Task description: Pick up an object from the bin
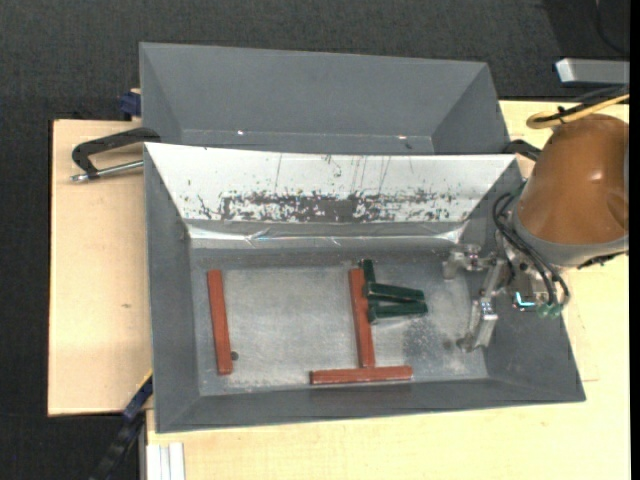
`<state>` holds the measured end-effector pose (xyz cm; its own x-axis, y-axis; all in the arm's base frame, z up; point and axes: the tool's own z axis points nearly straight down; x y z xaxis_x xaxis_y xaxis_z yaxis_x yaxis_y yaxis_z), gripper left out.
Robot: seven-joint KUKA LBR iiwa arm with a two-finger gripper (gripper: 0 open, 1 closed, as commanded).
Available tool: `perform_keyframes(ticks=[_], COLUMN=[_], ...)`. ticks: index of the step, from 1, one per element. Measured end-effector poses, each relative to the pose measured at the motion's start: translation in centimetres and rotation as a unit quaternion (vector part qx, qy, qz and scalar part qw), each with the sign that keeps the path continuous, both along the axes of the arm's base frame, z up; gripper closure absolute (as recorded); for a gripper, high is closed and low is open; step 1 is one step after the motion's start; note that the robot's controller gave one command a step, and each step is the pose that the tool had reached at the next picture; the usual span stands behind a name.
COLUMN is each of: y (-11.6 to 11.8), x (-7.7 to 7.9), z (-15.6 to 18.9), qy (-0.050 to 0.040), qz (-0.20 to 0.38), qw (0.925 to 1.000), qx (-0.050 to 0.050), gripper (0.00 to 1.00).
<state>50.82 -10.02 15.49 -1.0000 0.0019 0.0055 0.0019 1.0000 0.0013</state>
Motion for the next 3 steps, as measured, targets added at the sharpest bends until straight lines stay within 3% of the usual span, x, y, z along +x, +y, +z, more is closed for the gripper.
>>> perform_keyframes(ticks=[3], y=[0.36], x=[0.95], z=[-0.48], qy=[-0.0077], qz=[0.004], qw=[1.0], qx=[-0.002], gripper=[0.0])
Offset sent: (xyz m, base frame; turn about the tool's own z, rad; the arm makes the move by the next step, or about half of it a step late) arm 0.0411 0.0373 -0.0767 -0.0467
